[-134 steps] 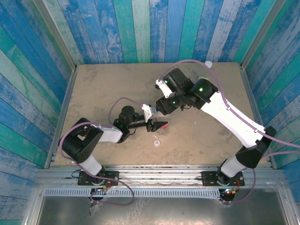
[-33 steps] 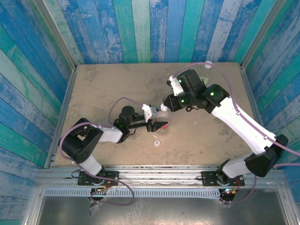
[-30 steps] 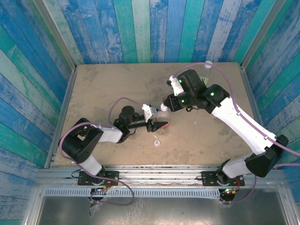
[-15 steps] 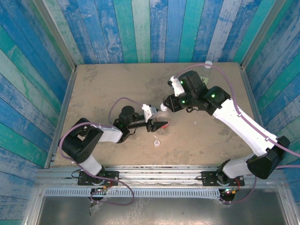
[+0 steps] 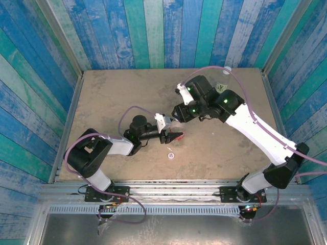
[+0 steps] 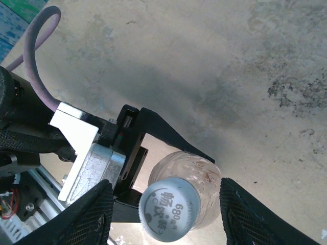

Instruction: Screw on the bottle caps

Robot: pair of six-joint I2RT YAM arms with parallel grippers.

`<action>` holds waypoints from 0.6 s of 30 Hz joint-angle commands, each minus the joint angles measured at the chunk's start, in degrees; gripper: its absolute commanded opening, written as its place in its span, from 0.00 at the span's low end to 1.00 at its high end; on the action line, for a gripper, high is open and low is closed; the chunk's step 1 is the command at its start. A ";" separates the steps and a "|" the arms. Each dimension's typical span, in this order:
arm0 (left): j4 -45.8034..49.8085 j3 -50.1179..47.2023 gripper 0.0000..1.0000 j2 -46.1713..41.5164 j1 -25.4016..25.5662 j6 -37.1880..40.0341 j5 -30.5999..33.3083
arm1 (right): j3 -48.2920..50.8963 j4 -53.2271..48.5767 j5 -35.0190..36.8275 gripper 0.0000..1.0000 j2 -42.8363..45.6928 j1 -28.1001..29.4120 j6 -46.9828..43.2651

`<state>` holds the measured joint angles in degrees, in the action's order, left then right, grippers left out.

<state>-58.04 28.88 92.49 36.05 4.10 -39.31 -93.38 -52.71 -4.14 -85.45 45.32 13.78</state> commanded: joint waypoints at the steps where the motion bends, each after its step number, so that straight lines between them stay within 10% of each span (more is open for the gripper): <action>1: 4.12 -0.14 0.66 -1.61 -0.11 0.20 1.00 | -1.97 -3.86 3.86 0.59 -1.44 1.12 -2.32; 18: 3.90 -0.10 0.66 -1.52 -0.11 0.02 0.99 | -2.53 -6.72 6.38 0.48 -2.20 1.96 -2.79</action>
<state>-58.04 28.91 92.49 36.05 4.08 -39.29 -94.74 -57.60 0.49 -88.01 47.03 11.09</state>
